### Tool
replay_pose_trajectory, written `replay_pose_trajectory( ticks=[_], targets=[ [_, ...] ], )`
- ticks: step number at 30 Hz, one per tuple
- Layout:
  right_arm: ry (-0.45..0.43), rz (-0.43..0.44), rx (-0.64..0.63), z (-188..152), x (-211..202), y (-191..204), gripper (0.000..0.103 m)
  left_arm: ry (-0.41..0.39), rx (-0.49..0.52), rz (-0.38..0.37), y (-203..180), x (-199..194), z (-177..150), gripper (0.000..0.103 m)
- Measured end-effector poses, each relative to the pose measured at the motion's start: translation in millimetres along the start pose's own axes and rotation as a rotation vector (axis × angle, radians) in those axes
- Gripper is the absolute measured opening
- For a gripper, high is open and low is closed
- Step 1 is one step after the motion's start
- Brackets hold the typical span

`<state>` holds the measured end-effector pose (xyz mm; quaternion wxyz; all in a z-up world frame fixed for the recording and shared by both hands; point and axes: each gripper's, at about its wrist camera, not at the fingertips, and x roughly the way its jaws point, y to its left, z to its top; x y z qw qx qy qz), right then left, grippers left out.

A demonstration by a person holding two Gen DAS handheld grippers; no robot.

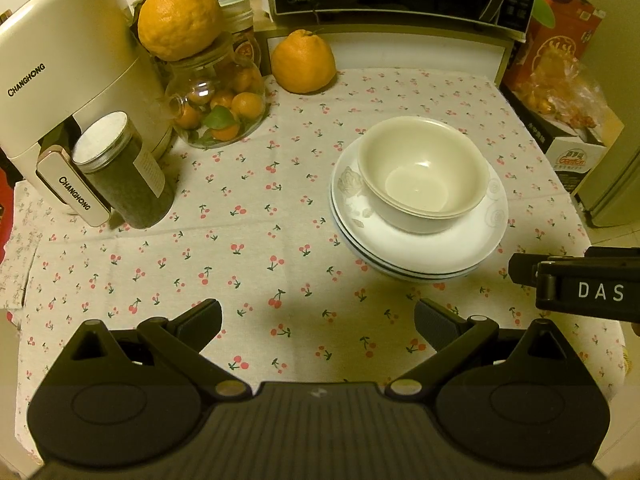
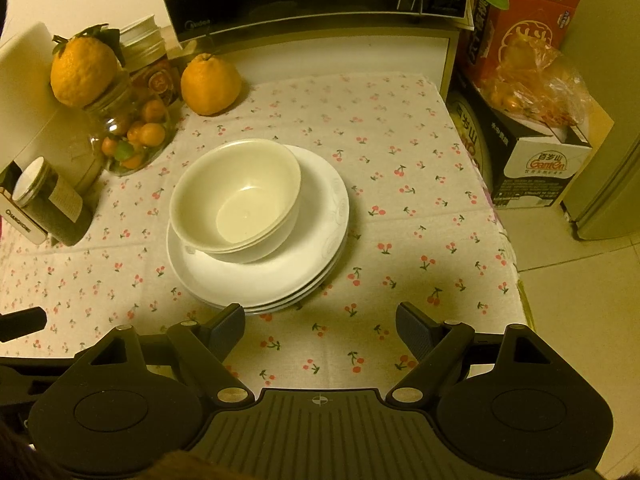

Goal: Organize plates and bowls

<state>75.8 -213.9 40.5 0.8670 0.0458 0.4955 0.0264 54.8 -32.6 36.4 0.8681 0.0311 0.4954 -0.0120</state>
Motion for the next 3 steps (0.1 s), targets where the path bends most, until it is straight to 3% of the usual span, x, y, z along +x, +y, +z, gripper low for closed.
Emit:
replay_pose_trajectory(
  ticks=[3],
  targets=[
    [0.0,-0.001,-0.001,0.1,0.0,0.0,0.084,0.002,0.0,-0.002,-1.0,0.2,-0.5,0.103]
  ],
)
